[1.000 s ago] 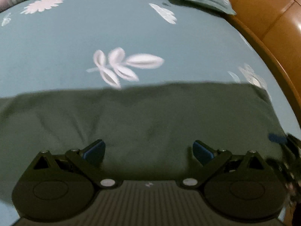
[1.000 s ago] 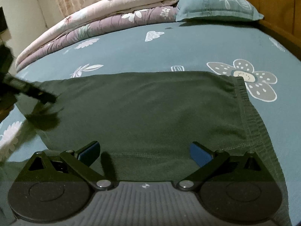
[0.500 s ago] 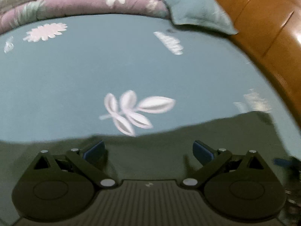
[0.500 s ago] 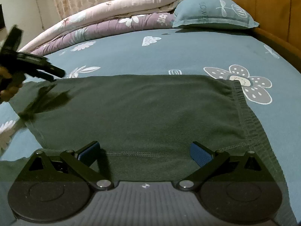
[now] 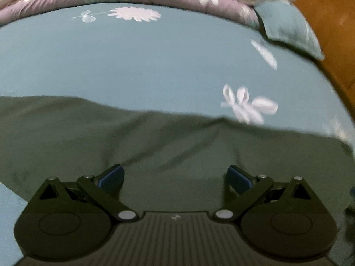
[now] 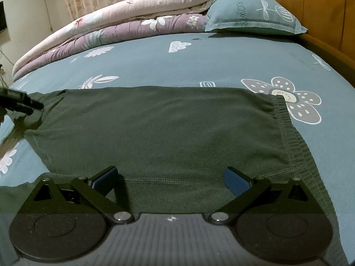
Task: Fold clothes
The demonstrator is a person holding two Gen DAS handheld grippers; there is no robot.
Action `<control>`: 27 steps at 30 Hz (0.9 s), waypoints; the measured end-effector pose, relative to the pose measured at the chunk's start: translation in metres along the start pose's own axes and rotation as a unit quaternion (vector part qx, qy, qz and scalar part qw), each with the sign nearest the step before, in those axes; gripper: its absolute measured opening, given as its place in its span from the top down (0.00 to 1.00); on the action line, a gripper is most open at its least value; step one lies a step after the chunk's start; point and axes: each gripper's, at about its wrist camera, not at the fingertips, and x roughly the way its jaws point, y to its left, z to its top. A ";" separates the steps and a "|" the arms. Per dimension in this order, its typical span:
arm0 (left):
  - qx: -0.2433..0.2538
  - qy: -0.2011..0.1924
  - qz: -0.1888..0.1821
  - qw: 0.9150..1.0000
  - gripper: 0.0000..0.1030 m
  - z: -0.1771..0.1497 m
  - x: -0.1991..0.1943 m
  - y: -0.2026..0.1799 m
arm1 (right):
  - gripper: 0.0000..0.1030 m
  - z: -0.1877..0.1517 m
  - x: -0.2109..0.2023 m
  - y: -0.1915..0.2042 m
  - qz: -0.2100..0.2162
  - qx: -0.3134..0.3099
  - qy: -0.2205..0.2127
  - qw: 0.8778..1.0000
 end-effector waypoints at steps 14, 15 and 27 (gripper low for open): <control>0.028 -0.024 -0.021 0.999 0.04 -0.002 -0.007 -0.020 | 0.00 0.002 0.003 0.005 -0.015 -0.009 0.011 1.000; 0.052 -0.026 -0.025 0.998 0.04 -0.008 -0.012 -0.032 | 0.00 0.003 0.003 0.006 -0.016 -0.010 0.012 1.000; 0.254 -0.010 0.045 0.966 0.03 -0.092 -0.021 -0.114 | 0.00 0.004 0.005 0.009 -0.026 -0.016 0.021 0.999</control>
